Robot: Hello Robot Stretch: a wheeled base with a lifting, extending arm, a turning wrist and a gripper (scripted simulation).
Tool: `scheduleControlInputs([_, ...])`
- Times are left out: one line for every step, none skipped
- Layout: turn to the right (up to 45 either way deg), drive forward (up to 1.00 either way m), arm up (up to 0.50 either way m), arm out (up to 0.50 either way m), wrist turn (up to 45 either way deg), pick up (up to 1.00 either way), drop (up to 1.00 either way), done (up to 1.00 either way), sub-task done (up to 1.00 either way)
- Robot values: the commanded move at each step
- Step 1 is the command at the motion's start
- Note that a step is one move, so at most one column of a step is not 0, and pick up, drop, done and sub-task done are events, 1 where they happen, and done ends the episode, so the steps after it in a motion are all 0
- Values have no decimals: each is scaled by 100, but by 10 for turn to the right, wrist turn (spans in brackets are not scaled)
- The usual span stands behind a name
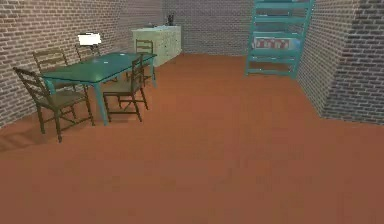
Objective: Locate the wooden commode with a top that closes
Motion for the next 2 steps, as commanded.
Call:
scheduleControlInputs([-450,0,0,0,0,0,0,0,0])
scheduleControlInputs([-150,0,0,0,0,0,0,0,0])
